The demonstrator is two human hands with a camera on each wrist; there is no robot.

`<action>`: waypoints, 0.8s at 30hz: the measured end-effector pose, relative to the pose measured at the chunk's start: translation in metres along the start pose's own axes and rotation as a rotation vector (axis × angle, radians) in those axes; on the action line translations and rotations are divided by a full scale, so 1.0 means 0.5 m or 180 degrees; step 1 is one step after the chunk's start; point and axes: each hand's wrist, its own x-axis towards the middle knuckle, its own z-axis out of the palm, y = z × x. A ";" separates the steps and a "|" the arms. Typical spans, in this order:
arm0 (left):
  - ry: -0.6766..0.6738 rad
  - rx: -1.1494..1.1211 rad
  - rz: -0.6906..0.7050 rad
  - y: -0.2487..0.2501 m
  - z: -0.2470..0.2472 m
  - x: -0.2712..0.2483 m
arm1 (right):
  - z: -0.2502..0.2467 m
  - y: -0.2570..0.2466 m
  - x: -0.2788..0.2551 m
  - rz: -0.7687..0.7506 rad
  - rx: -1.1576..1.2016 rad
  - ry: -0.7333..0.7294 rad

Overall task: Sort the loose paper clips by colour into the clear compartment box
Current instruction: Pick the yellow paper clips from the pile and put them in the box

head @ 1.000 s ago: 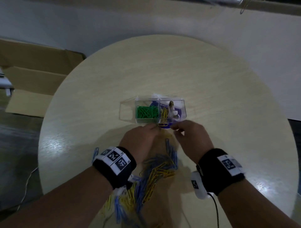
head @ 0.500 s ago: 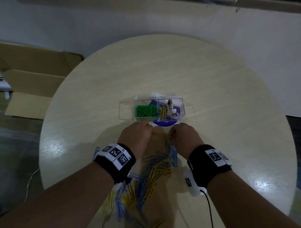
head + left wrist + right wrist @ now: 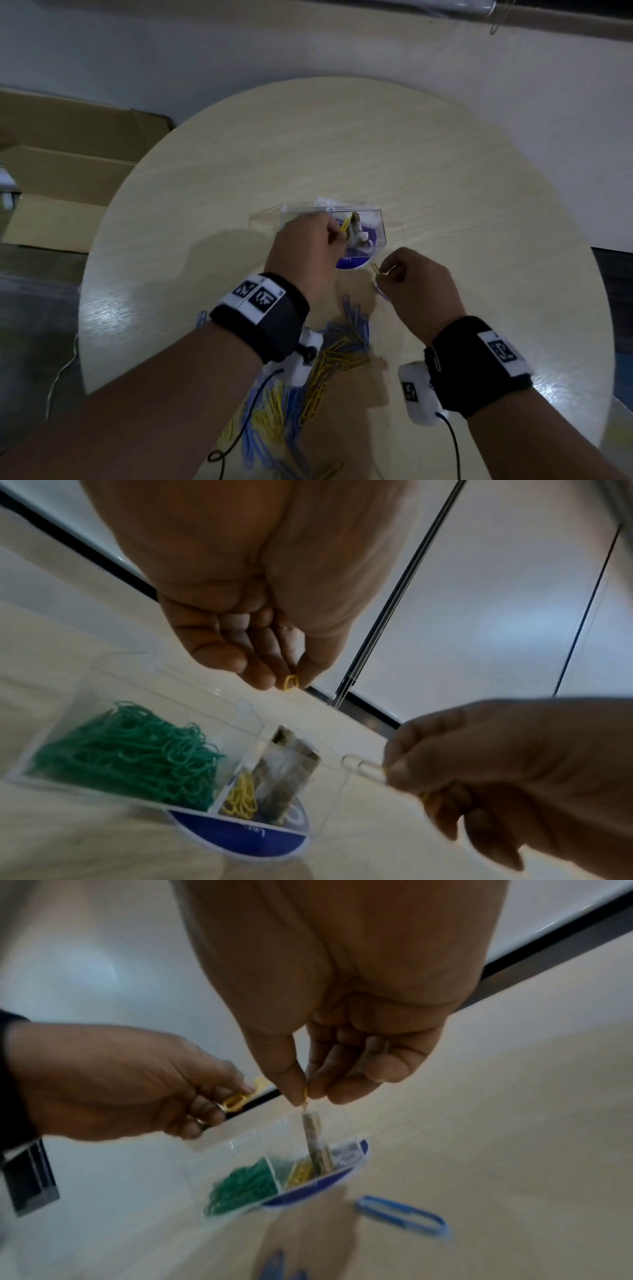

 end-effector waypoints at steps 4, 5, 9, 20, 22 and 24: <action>-0.0110 0.0093 -0.0286 -0.003 0.020 0.041 | -0.017 -0.033 0.030 -0.0021 0.0397 0.0440; -0.0084 0.0100 -0.0298 -0.007 0.021 0.039 | -0.015 -0.044 0.041 -0.0038 0.0454 0.0502; 0.0217 -0.0158 -0.0223 -0.037 -0.003 0.003 | 0.010 -0.077 0.083 -0.0052 0.0338 0.0311; -0.1138 0.0688 0.0646 -0.178 -0.059 -0.317 | 0.083 0.024 -0.173 -0.1138 -0.0354 0.0003; -0.1367 0.1012 0.0880 -0.192 -0.042 -0.368 | 0.119 0.040 -0.239 -0.1428 -0.0845 -0.0536; -0.1432 0.1340 0.0901 -0.201 -0.031 -0.392 | 0.146 0.046 -0.285 -0.1331 -0.1158 -0.1038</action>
